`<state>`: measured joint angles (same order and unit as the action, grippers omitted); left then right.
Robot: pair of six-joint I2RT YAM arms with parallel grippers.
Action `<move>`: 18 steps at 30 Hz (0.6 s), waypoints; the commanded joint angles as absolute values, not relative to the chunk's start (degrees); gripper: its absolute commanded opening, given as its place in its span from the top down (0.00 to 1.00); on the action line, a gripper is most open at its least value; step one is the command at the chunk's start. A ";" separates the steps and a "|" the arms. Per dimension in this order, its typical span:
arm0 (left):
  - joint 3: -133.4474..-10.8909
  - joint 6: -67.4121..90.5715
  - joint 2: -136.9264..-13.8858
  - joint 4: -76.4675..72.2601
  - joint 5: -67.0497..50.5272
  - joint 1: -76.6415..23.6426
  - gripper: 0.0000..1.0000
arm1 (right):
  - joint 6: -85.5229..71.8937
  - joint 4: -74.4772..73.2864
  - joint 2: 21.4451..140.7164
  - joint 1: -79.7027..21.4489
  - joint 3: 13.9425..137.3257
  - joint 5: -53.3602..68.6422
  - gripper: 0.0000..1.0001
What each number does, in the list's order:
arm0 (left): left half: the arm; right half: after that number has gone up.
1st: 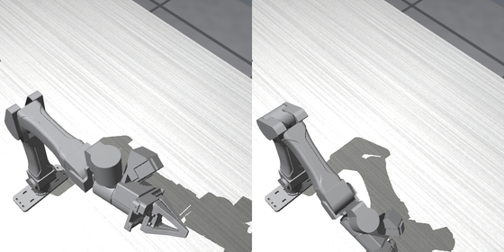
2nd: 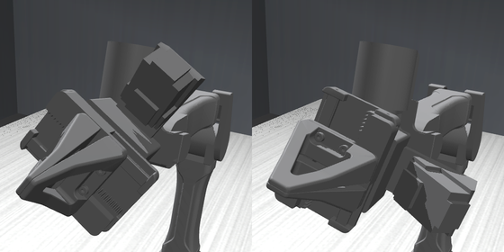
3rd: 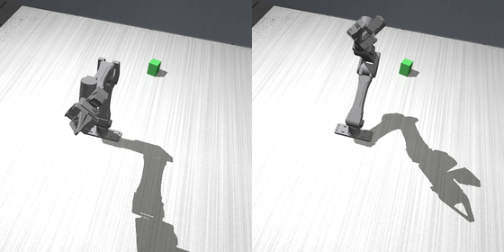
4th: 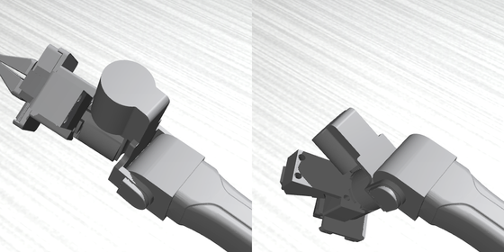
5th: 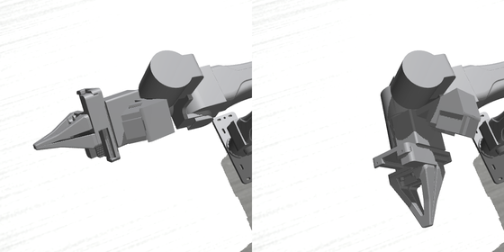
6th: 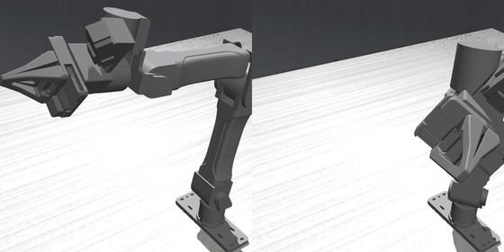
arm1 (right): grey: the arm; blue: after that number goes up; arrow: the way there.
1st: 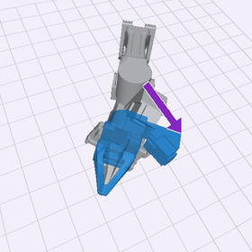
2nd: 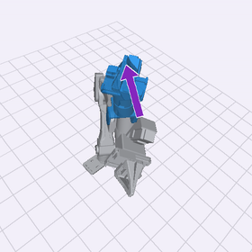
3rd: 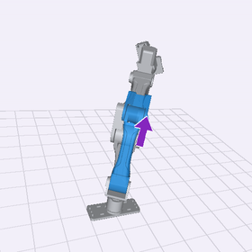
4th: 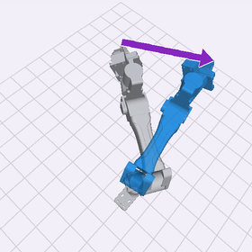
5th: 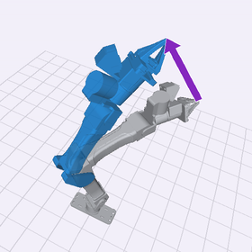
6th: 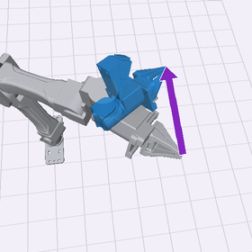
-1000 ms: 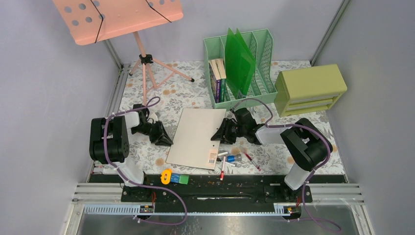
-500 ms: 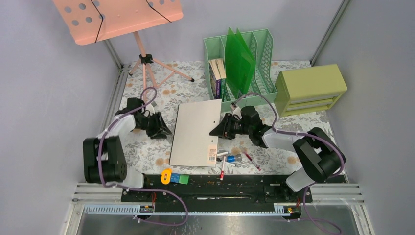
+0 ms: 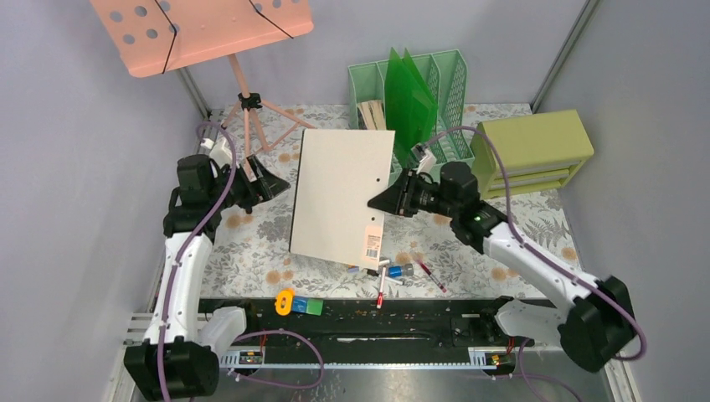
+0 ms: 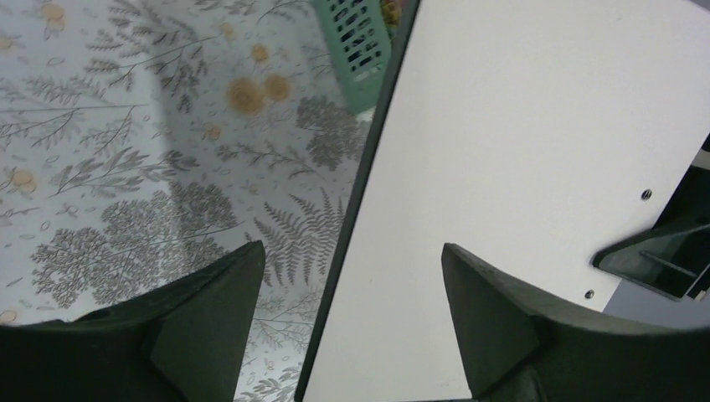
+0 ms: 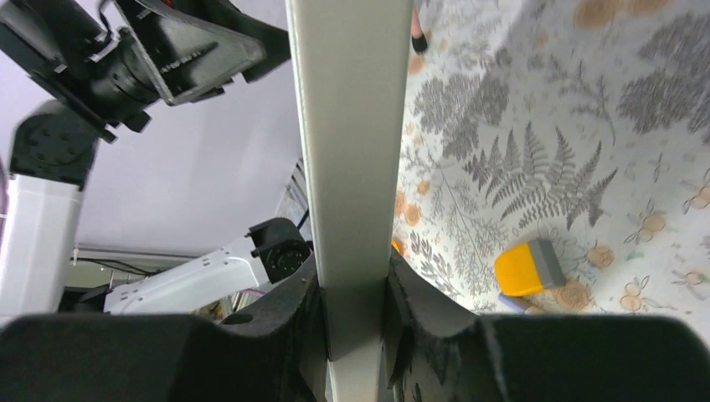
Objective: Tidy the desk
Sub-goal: Pick up the folder from the center of the board.
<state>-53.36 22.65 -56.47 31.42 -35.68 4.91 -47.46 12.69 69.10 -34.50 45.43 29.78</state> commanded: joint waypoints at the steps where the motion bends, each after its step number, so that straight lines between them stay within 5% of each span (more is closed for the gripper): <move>1: -54.88 29.33 -53.50 22.74 -40.07 4.90 0.20 | -43.15 8.60 61.83 -31.43 49.01 28.76 1.00; 5: -53.63 34.30 -53.67 17.57 -46.82 4.91 0.09 | -43.79 6.11 58.83 -28.02 48.96 32.11 1.00; 18: -48.49 42.18 -59.95 3.78 -53.20 -5.63 0.03 | -51.68 8.19 56.32 -24.54 50.08 42.67 1.00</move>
<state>-49.32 39.29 -57.84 11.29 -50.98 -3.03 -47.68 2.90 58.52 -25.34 46.68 37.67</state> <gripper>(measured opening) 0.967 0.303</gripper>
